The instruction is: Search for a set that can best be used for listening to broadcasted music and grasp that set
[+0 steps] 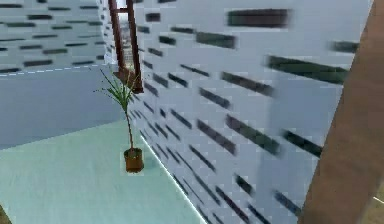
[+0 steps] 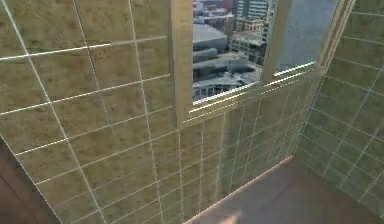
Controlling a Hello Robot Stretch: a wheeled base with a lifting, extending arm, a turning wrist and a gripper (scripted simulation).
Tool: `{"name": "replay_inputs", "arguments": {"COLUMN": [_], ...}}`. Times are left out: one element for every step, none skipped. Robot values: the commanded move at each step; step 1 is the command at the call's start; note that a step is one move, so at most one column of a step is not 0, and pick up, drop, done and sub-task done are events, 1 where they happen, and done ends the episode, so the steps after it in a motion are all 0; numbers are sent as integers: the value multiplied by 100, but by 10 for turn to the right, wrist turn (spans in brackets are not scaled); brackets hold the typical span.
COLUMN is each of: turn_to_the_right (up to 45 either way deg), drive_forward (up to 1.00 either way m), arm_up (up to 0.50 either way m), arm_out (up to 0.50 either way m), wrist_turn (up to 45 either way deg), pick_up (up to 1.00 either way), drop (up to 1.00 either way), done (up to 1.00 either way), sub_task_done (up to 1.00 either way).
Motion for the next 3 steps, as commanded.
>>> {"name": "replay_inputs", "arguments": {"turn_to_the_right": [-150,-30,-150], "drive_forward": [0,0,0], "arm_up": [0,0,0], "arm_out": [0,0,0], "wrist_turn": [0,0,0], "pick_up": [0,0,0], "drop": [0,0,0], "done": [0,0,0], "sub_task_done": [0,0,0]}}
